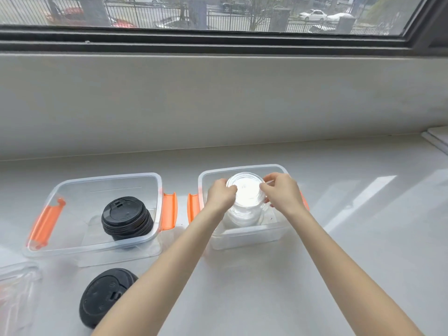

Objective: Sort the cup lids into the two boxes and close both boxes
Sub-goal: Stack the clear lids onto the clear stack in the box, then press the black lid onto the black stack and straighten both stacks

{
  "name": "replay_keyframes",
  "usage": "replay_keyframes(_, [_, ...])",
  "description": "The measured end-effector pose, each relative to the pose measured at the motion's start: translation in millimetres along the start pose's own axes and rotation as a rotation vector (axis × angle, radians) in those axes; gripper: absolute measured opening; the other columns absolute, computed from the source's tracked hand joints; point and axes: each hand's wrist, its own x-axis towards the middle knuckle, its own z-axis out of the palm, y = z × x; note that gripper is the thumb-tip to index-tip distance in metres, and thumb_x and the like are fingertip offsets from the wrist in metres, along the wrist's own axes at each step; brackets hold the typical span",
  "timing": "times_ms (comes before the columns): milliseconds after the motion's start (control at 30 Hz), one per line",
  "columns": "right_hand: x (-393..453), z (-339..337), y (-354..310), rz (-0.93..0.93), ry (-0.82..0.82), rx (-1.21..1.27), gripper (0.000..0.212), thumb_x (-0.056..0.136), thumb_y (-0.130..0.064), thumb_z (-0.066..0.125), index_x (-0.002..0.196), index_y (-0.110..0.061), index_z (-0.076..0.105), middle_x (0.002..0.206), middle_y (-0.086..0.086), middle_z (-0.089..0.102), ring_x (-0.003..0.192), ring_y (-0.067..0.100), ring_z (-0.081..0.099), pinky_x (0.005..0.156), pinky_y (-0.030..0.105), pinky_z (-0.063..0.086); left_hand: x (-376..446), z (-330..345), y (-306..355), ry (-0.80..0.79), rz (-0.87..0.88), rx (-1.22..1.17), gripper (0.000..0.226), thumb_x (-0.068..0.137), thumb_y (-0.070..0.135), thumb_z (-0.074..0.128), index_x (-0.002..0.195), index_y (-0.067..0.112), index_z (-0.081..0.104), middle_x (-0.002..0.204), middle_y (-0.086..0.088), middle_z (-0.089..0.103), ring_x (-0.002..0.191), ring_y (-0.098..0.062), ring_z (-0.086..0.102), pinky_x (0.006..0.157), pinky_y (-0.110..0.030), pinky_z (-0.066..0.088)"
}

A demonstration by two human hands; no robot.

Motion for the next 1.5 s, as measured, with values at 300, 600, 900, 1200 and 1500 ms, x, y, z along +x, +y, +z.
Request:
replay_keyframes(300, [5, 17, 9, -0.109, 0.035, -0.341, 0.033, 0.085, -0.020, 0.047, 0.114, -0.010, 0.059, 0.100, 0.013, 0.072, 0.112, 0.030, 0.053, 0.081, 0.040, 0.051, -3, 2, -6, -0.055, -0.078, 0.144, 0.035, 0.091, 0.008, 0.037, 0.122, -0.008, 0.045, 0.127, -0.023, 0.051, 0.094, -0.026, 0.048, 0.074, -0.029, 0.038])
replay_keyframes(600, [-15, 7, -20, -0.225, 0.020, -0.210, 0.033, 0.088, -0.021, 0.048, 0.118, -0.013, 0.060, 0.120, 0.007, 0.066, 0.112, 0.024, 0.059, 0.092, 0.035, 0.045, -50, -49, 13, -0.073, 0.114, -0.064, 0.038, 0.092, 0.015, 0.045, 0.129, 0.012, 0.051, 0.134, -0.008, 0.055, 0.122, -0.019, 0.051, 0.096, -0.029, 0.041])
replay_keyframes(900, [-113, 44, -90, -0.512, -0.269, 0.246, 0.019, 0.087, -0.013, 0.058, 0.103, -0.014, 0.067, 0.084, -0.008, 0.067, 0.076, 0.003, 0.061, 0.066, 0.006, 0.045, -155, -149, -42, -0.018, 0.131, -0.180, 0.022, 0.091, 0.014, 0.051, 0.106, 0.016, 0.067, 0.102, -0.003, 0.072, 0.093, -0.010, 0.067, 0.086, -0.024, 0.046])
replay_keyframes(1200, [-169, 152, -67, -0.421, -0.677, 0.080, 0.044, 0.080, -0.015, 0.064, 0.123, -0.017, 0.053, 0.110, -0.002, 0.057, 0.098, 0.009, 0.053, 0.077, 0.013, 0.040, -191, -191, -159, 0.379, -0.162, -0.267, 0.029, 0.090, 0.010, 0.053, 0.118, 0.014, 0.058, 0.126, -0.005, 0.059, 0.111, -0.016, 0.054, 0.098, -0.030, 0.041])
replay_keyframes(1500, [-171, 215, -54, -0.370, -0.675, -0.106, 0.099, 0.049, -0.035, 0.074, 0.137, -0.020, 0.031, 0.128, 0.002, 0.057, 0.121, 0.027, 0.049, 0.100, 0.041, 0.044, -178, -188, -193, 0.225, -0.299, -0.258, 0.043, 0.088, 0.020, 0.055, 0.130, 0.014, 0.049, 0.130, -0.008, 0.059, 0.105, -0.018, 0.055, 0.092, -0.036, 0.042])
